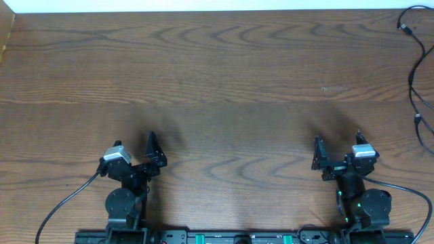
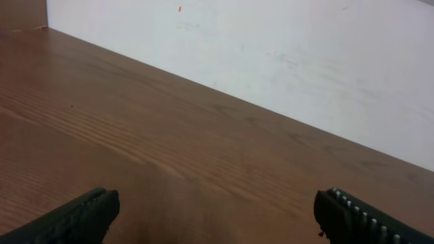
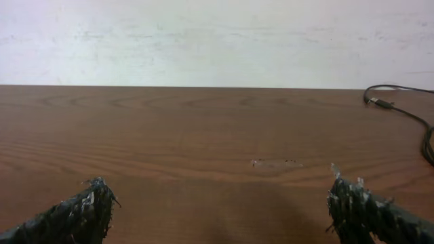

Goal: Untangle cables

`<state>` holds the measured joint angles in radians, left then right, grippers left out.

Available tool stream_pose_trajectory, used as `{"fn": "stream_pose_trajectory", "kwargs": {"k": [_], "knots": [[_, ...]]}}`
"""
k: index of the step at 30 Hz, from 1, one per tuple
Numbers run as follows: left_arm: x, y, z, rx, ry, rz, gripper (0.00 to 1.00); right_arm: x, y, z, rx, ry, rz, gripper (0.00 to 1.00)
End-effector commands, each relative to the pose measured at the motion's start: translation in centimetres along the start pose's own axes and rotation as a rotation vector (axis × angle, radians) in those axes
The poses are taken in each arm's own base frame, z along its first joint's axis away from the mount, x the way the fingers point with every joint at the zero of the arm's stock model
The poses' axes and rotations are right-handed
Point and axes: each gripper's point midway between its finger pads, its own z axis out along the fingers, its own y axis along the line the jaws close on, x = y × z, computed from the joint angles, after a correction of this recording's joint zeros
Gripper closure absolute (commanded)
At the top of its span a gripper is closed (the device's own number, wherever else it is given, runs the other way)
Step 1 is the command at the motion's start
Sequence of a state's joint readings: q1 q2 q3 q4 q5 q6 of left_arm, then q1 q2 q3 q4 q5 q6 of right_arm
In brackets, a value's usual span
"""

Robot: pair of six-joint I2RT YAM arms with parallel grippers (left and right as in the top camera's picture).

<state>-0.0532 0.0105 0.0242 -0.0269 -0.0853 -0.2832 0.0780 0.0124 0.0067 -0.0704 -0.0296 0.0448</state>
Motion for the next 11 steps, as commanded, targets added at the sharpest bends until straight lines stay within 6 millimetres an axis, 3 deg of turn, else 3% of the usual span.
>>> {"fn": "stream_pose_trajectory", "kwargs": {"k": [1, 11], "knots": [[1.49, 1.11, 0.1, -0.045, 0.039, 0.024, 0.03, 0.01, 0.19, -0.03, -0.007, -0.002, 0.002, 0.01], [1.49, 1.11, 0.1, -0.045, 0.039, 0.024, 0.03, 0.01, 0.19, -0.03, -0.007, -0.002, 0.002, 0.01]]}}
